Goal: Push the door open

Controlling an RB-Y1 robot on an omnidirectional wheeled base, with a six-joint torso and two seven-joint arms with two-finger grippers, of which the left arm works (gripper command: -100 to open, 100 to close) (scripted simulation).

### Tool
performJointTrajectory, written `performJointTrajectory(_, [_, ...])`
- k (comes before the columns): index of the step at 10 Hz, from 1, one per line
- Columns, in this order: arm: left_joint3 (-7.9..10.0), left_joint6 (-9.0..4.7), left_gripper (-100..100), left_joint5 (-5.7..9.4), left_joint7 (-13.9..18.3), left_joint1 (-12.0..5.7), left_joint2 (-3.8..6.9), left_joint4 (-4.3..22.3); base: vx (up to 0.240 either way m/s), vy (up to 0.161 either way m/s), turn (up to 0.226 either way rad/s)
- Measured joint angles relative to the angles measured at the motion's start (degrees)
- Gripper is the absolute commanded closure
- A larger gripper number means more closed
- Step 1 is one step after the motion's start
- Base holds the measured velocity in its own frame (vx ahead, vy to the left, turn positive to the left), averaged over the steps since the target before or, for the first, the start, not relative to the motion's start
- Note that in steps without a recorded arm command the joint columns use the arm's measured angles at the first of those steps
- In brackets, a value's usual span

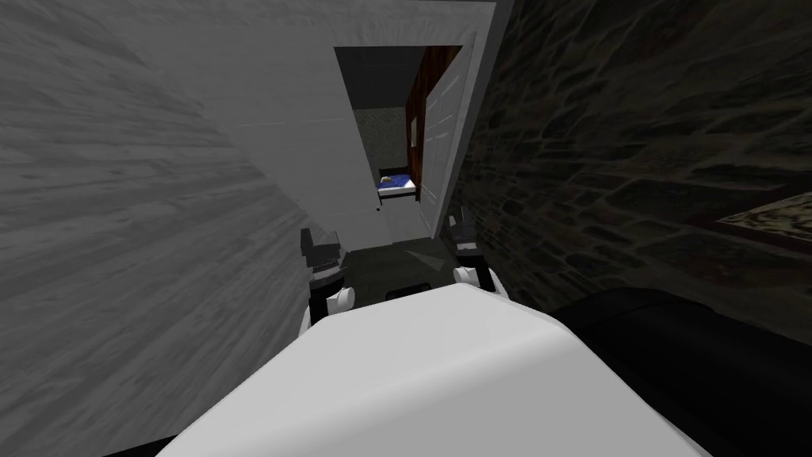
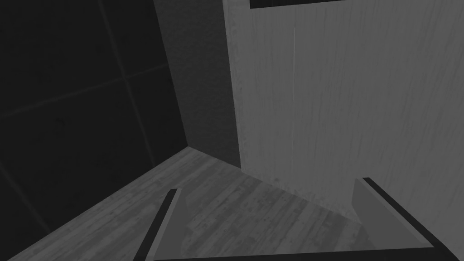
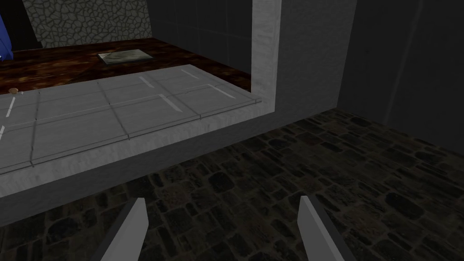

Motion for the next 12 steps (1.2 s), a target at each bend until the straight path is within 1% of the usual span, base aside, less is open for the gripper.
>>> performJointTrajectory(1, [0.0, -0.43, -100, -0.29, 0.1, -0.35, 0.2, 1.3, 0.091, 0.0, 0.028])
performJointTrajectory(5, [-0.19, -1.24, -100, -1.58, 0.09, -2.35, 0.65, 6.05, 0.094, -0.002, 0.034])
performJointTrajectory(6, [-0.03, -1.64, -100, -1.76, 0.29, -2.56, 1.01, 7.27, 0.095, 0.0, 0.044])
performJointTrajectory(8, [-0.14, -1.98, -100, -2.45, 0.41, -3.34, 1.23, 9.49, 0.093, 0.003, 0.041])
performJointTrajectory(10, [0.06, -2.25, -100, -2.98, 0.72, -4.3, 1.74, 11.84, 0.104, -0.012, 0.037])
performJointTrajectory(11, [0.14, -2.34, -100, -3.32, 0.78, -5.13, 1.88, 13.33, 0.103, -0.007, 0.047])
performJointTrajectory(12, [0.05, -2.75, -100, -3.73, 0.76, -5.66, 1.86, 14.98, 0.106, -0.001, 0.046])
